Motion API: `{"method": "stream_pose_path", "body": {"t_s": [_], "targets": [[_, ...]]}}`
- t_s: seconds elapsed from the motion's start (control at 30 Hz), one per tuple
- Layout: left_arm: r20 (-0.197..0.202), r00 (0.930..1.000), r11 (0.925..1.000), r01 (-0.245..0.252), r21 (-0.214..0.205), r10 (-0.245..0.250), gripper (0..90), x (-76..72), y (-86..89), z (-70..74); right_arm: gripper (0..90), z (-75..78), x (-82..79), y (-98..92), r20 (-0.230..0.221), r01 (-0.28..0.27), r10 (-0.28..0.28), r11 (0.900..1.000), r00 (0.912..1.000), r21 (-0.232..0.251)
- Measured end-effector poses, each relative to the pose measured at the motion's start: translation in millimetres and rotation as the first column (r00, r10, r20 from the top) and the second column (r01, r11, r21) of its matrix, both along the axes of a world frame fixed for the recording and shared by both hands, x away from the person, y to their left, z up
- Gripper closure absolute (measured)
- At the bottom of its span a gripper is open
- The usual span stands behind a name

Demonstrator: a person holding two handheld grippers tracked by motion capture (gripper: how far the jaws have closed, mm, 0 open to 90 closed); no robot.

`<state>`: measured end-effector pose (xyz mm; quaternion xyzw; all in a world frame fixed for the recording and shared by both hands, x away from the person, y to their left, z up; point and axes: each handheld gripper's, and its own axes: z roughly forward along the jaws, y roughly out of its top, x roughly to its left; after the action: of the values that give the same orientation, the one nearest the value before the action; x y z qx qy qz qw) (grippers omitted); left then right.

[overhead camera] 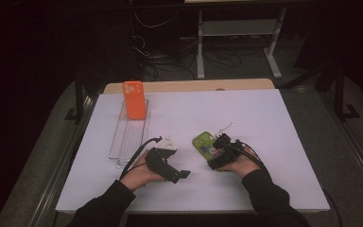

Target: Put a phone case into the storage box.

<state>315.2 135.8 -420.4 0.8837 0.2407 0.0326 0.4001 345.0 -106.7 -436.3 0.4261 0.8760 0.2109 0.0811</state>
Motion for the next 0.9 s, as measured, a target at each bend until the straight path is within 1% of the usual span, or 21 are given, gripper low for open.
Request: {"method": "stream_pose_path", "body": {"t_s": [0.1,0.13,0.23,0.33,0.47,0.5,0.53,0.57,0.63,0.7,0.73,0.77,0.8,0.87,0.9], "targets": [[0.001,1.0,1.0,0.0,0.001,0.0,0.0,-0.4,-0.3,-0.5,13.2,-0.6,-1.3,0.3,0.004,0.017,-0.017,0.9998,0.9998,-0.003],[0.0,1.0,1.0,0.0,0.002,0.0,0.0,-0.6,-0.4,-0.5,13.5,-0.4,-1.6,-0.2,0.004,0.018,-0.018,0.9998,0.9998,0.003],[-0.007,1.0,1.0,0.002,0.005,-0.002,0.0,-0.7,-0.7,-0.9,14.0,-0.5,-2.0,0.0,0.006,0.02,-0.02,0.9998,0.9998,0.001],[-0.014,0.9999,1.0,-0.004,0.0,0.004,0.0,-1.6,-1.4,-1.5,14.6,-0.4,-1.8,1.2,0.003,0.036,-0.036,0.9993,0.9994,-0.005],[-0.018,0.9998,1.0,-0.001,-0.005,0.001,0.0,-2.0,-1.8,-1.9,15.0,0.0,-1.9,0.1,0.002,0.032,-0.032,0.9995,0.9995,0.003],[-0.008,0.9998,0.9997,0.016,0.019,-0.016,0.0,-1.3,-0.6,-1.5,15.1,-0.1,-1.5,-0.4,0.002,0.027,-0.027,0.9996,0.9996,0.004],[-0.007,0.9998,0.9996,0.02,0.02,-0.02,0.0,-1.8,-1.0,-1.7,15.2,0.3,-1.0,-0.9,-0.001,0.024,-0.024,0.9997,0.9997,0.006],[-0.014,0.9998,0.9999,0.015,0.002,-0.015,0.0,-2.7,-2.2,-2.3,15.2,0.8,-0.4,-1.9,-0.002,0.019,-0.019,0.9998,0.9998,0.008],[-0.018,0.9995,0.9996,0.027,0.009,-0.027,0.0,-2.0,-2.5,-1.1,15.2,1.1,1.1,-4.2,-0.005,-0.001,0.002,0.9997,1.0,0.024],[-0.022,0.9991,0.9993,0.037,0.002,-0.036,0.0,-0.8,-2.9,0.4,15.2,3.5,3.7,-8.8,-0.016,-0.024,0.025,0.9986,0.9996,0.047],[-0.019,0.999,0.9992,0.04,0.006,-0.04,0.0,-0.2,-3.1,1.1,15.2,5.0,4.2,-10.1,-0.014,-0.032,0.033,0.9982,0.9994,0.052],[-0.013,0.999,0.9989,0.044,0.018,-0.043,0.0,0.7,-3.1,1.9,15.2,6.0,5.6,-12.0,-0.023,-0.048,0.049,0.9978,0.9985,0.045],[-0.013,0.9989,0.9987,0.046,0.022,-0.045,0.0,1.8,-3.0,2.6,15.2,8.3,8.3,-15.3,-0.036,-0.066,0.067,0.9967,0.9971,0.047],[-0.015,0.9989,0.9988,0.044,0.022,-0.044,0.0,3.0,-3.9,3.7,15.2,13.3,11.7,-21.2,-0.028,-0.104,0.106,0.9925,0.994,0.065],[-0.006,0.9982,0.9974,0.06,0.04,-0.06,0.0,4.6,-4.0,5.8,15.2,15.7,12.9,-23.5,-0.026,-0.119,0.121,0.9902,0.9923,0.074]]}}
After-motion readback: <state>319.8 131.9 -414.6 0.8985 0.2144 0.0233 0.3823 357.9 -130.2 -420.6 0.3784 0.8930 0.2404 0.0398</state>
